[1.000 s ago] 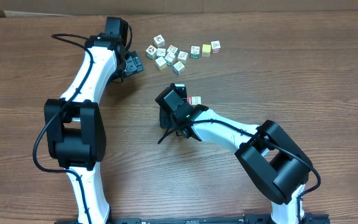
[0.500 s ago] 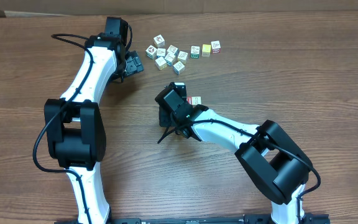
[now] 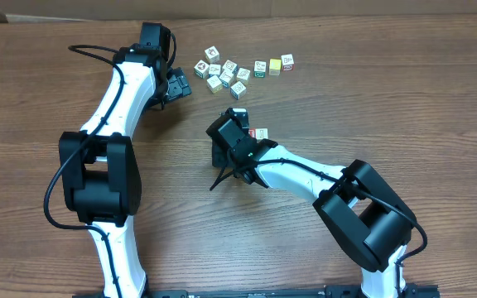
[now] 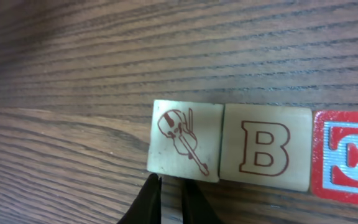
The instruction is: Form a horizontal line
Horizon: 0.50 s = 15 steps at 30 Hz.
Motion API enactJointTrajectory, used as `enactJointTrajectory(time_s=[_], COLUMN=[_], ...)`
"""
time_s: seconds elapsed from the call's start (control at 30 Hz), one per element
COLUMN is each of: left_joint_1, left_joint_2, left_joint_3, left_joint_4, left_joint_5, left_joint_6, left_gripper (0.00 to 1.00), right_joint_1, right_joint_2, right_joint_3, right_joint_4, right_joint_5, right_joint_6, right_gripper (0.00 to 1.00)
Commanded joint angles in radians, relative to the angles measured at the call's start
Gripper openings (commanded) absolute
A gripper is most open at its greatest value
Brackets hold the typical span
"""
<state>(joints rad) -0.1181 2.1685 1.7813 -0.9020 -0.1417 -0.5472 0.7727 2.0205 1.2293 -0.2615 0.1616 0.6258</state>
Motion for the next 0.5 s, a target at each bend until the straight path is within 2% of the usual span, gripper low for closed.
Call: enactJointTrajectory(time_s=[0.0, 0.47], left_joint_1=[-0.013, -0.013], left_joint_2=[0.002, 0.002], left_joint_3=[0.02, 0.02], left_joint_4=[-0.002, -0.002], left_joint_5=[0.004, 0.004], left_joint_6=[0.009, 0.009], left_gripper=[1.0, 1.0], right_joint_1=[-0.003, -0.006], right_joint_2=[-0.013, -0.013], right_joint_3=[-0.015, -0.015], right_joint_4=[0.007, 0.007], right_joint_5=[0.003, 0.007], right_joint_6=[0.003, 0.002], right_gripper=[0.1, 0.11])
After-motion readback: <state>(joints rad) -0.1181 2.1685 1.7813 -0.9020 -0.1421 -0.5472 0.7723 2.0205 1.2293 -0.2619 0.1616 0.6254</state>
